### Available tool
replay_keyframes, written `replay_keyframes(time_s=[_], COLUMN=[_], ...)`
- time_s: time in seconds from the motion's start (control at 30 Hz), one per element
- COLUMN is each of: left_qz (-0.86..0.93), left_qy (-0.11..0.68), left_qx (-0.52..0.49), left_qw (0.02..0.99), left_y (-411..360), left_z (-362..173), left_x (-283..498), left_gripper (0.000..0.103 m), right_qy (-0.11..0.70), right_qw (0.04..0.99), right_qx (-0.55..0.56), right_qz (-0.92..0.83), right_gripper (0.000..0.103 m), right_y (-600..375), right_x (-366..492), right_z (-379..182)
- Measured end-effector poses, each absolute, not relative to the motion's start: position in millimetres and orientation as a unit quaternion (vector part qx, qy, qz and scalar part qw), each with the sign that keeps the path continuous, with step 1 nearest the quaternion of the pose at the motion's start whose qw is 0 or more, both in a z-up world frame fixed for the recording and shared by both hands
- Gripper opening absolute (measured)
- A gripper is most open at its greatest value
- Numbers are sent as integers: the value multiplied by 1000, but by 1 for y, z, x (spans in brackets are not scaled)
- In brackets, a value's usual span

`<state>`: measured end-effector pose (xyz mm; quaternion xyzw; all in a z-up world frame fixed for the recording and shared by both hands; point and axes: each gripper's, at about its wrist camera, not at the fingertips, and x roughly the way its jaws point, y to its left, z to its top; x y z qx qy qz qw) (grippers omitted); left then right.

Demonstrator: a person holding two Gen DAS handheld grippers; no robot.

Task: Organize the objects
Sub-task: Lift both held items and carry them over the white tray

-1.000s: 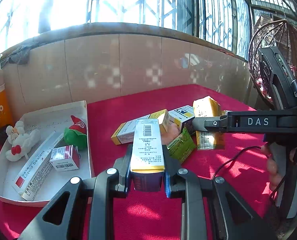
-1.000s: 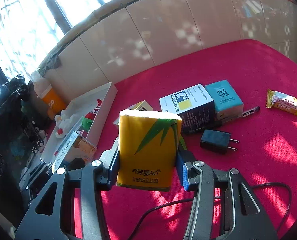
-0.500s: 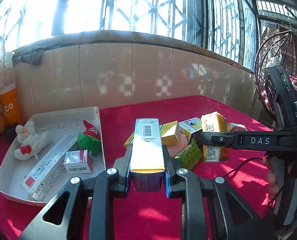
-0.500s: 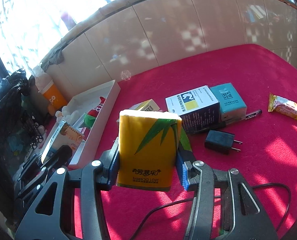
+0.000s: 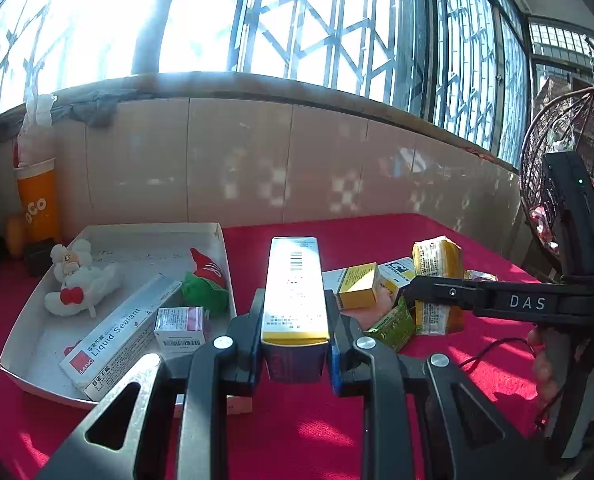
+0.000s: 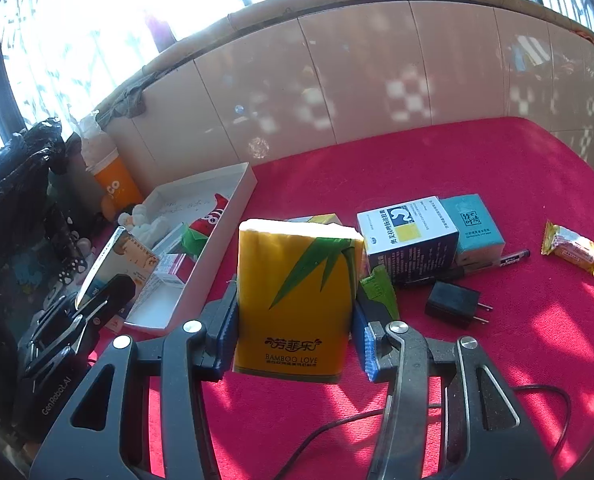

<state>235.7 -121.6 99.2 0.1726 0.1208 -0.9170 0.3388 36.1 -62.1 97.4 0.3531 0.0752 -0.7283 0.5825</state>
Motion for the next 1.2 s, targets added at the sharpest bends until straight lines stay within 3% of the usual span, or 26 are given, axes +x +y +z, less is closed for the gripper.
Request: replay_keyframes(time_s=[1.2], left_qz=[-884], left_qy=[194], left_qx=[71], left_qw=[420], left_y=[-171], left_z=[126], left_x=[335], left_gripper=[25], right_qy=[125], right_qw=[660], right_qx=[307], right_qz=[-674], right_gripper=[48], right_y=[-140], right_x=[114], right_z=[158])
